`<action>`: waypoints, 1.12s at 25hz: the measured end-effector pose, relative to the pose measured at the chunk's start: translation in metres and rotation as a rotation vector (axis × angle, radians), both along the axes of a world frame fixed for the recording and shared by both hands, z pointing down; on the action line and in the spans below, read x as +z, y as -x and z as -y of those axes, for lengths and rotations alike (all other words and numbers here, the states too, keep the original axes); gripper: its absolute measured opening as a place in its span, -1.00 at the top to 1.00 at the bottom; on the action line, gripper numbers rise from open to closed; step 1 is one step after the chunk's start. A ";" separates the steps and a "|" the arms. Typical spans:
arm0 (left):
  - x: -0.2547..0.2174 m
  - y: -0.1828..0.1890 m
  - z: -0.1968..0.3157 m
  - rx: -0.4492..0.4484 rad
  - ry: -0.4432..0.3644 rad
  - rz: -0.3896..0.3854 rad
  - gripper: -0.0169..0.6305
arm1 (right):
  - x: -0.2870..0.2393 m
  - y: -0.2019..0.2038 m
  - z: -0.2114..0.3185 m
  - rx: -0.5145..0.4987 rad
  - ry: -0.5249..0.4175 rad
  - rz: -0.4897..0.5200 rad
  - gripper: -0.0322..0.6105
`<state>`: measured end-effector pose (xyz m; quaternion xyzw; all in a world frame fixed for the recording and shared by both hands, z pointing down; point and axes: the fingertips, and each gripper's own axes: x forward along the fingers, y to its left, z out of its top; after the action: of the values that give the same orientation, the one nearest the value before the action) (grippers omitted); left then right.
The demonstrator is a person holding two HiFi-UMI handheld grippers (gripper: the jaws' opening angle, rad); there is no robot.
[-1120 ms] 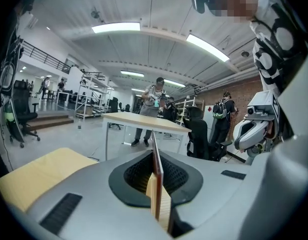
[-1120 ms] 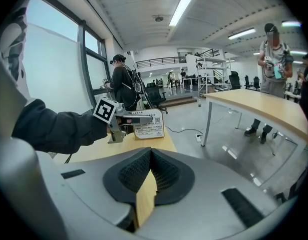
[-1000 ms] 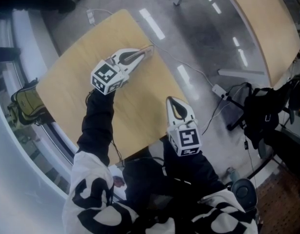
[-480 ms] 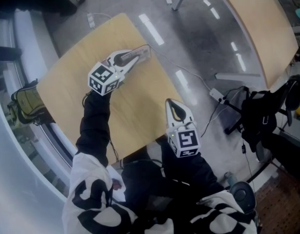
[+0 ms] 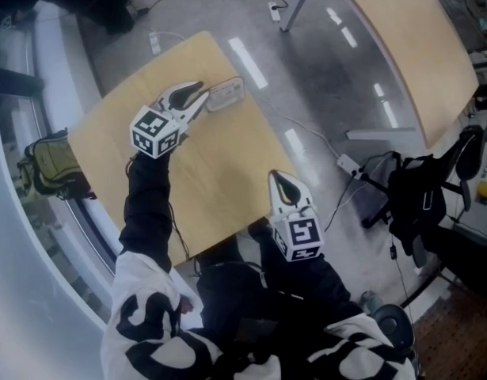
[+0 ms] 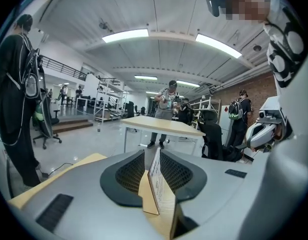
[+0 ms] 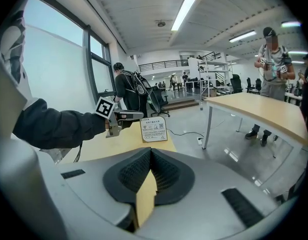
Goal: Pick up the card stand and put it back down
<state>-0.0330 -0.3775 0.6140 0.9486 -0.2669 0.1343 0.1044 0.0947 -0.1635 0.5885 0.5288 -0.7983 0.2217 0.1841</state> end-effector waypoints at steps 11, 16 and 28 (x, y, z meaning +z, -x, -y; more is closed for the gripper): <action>-0.077 0.057 -0.027 -0.234 -0.083 -0.048 0.69 | -0.038 0.024 -0.011 -0.077 -0.044 0.054 0.83; -0.126 0.088 -0.064 -0.434 -0.127 -0.112 0.72 | -0.060 0.038 -0.018 -0.129 -0.083 0.060 0.83; -0.179 0.114 -0.173 -0.701 -0.183 -0.031 0.89 | -0.111 0.076 -0.025 -0.268 -0.180 0.114 0.83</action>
<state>-0.1468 -0.2046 0.4353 0.8069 -0.5851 0.0514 0.0629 0.0191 -0.1390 0.4774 0.4184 -0.8876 0.1521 0.1184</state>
